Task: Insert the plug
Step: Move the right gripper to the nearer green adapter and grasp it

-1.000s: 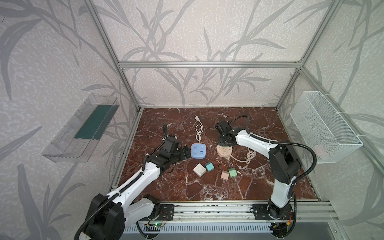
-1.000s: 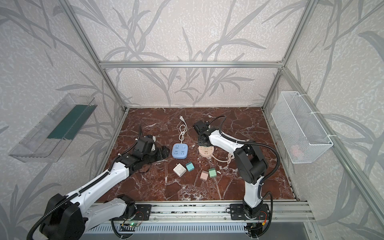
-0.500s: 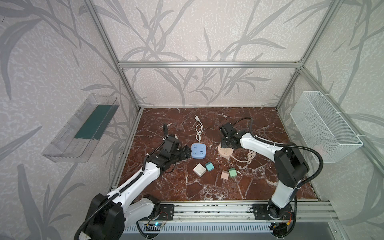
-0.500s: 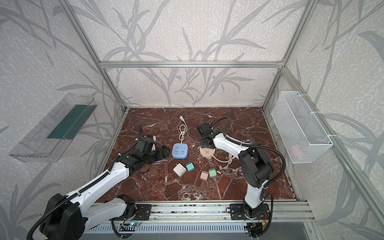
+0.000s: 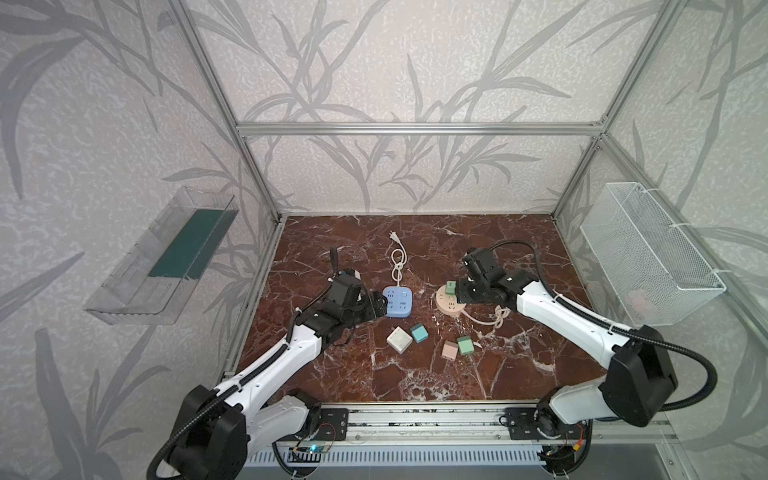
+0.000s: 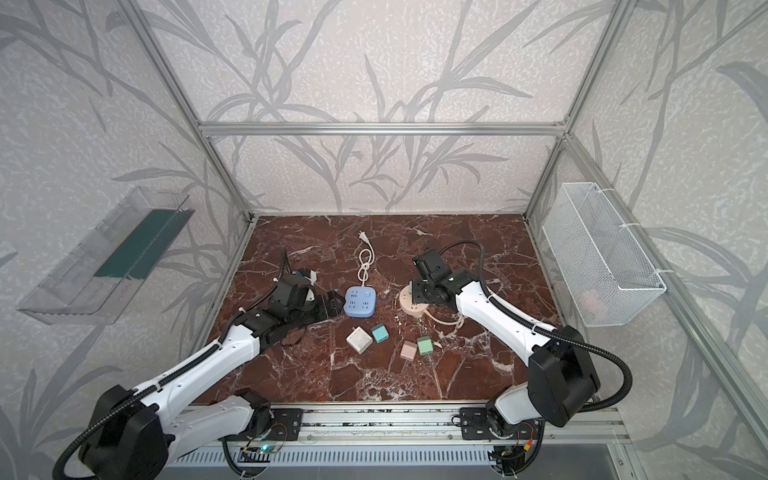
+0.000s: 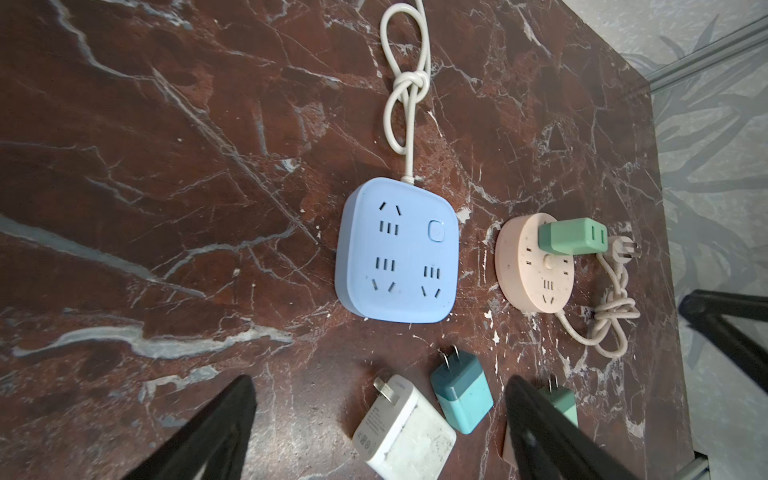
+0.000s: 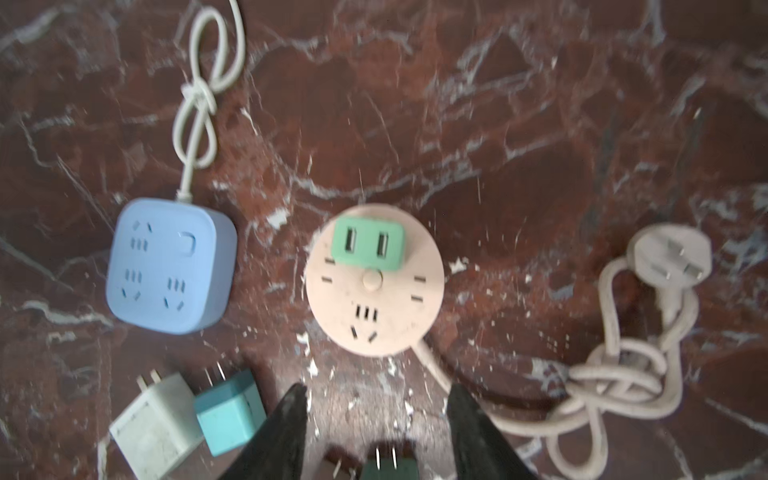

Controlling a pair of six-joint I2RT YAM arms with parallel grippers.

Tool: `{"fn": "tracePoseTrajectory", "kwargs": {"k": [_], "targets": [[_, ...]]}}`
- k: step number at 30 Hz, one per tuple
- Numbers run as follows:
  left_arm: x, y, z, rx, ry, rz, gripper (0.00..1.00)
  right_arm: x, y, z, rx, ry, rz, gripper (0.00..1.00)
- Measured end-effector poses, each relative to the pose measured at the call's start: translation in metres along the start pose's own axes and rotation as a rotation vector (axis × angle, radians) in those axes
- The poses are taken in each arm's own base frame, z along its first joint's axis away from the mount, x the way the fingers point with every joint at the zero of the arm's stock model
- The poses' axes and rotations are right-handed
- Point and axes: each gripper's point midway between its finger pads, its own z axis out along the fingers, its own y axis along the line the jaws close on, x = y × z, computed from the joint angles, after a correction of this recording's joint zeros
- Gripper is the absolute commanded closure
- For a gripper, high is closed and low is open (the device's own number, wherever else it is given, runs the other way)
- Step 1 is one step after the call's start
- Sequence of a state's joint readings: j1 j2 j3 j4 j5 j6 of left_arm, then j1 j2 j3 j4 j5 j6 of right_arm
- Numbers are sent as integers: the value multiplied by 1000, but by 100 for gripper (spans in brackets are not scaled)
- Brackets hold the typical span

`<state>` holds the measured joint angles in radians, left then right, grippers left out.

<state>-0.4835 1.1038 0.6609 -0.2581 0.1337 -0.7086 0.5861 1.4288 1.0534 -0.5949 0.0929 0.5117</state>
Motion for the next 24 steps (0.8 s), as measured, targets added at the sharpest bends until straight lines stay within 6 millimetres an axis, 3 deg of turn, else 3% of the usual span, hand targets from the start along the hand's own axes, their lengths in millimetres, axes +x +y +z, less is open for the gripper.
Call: {"fn": "tracePoseTrajectory", "kwargs": {"k": [2, 7, 12, 16, 24], "targets": [[9, -10, 2, 24, 24, 28, 8, 25, -7, -2, -6, 64, -18, 49], [36, -35, 8, 68, 106, 99, 8, 63, -13, -17, -62, 99, -32, 39], [40, -51, 14, 112, 124, 94, 9, 94, -16, -14, -78, 151, -49, 44], [42, -53, 19, 120, 135, 86, 9, 112, -16, -6, -71, 200, -66, 55], [39, -58, 19, 132, 132, 85, 9, 132, -8, 7, -87, 243, -90, 51]]}}
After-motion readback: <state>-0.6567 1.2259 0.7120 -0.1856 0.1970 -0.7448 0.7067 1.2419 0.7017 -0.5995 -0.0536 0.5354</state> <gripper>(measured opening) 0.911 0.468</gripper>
